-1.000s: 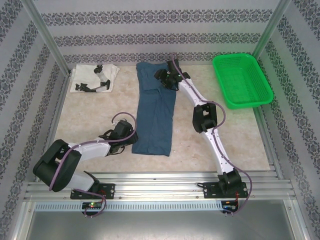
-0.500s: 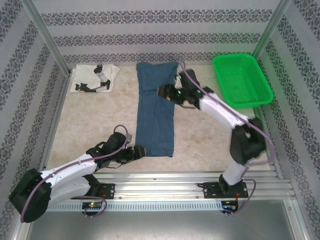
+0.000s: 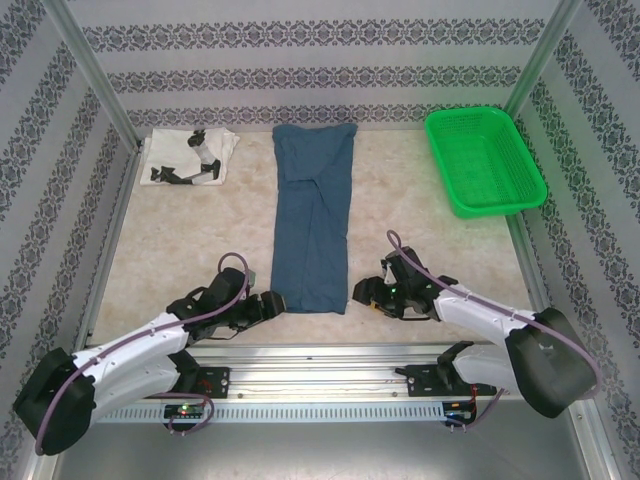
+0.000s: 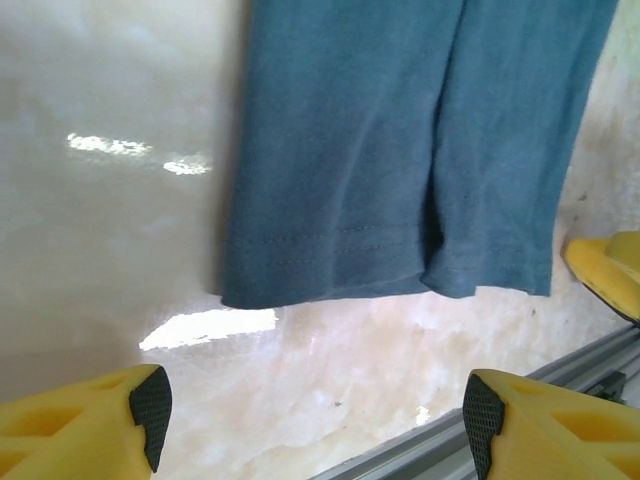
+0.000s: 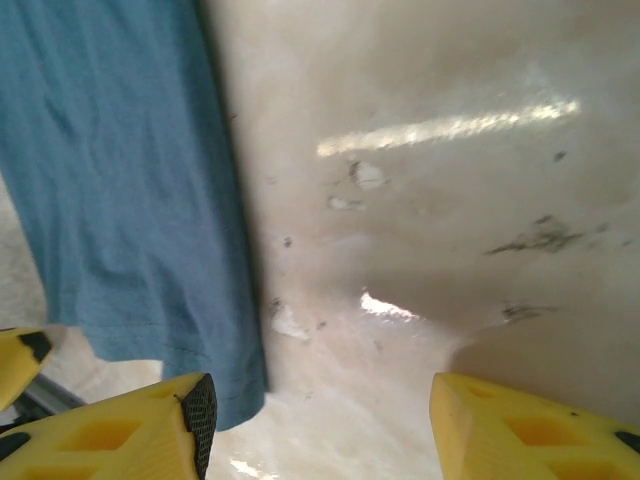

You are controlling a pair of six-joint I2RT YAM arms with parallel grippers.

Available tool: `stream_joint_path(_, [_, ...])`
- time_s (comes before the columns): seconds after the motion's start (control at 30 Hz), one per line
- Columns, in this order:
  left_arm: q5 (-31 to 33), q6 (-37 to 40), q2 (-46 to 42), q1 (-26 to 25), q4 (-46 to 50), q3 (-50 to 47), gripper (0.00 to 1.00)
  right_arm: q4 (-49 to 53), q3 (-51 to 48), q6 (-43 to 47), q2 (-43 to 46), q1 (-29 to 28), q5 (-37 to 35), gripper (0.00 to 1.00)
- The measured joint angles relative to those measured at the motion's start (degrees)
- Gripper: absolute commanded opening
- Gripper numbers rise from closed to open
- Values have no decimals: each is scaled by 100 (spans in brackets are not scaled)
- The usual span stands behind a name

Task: Fold and stack the t-shirts

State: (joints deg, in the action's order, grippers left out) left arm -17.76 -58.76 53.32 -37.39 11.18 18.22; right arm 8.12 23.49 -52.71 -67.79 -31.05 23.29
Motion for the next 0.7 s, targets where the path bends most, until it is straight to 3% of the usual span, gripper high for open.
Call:
stream_joint_path(0.27, [-177,-20,1023,197,-94,236,74,-866,-114,-732,-428,-896,-363,58])
stream_joint_path(0.47, [-284,-28,1526,310,223,481,66,-894,-90,-1043,-533,-1027,-634,53])
stream_joint_path(0.7, [-343,-116,1751,348,227,577,68,-831,-17,-1169,-651,-1047,-721,51])
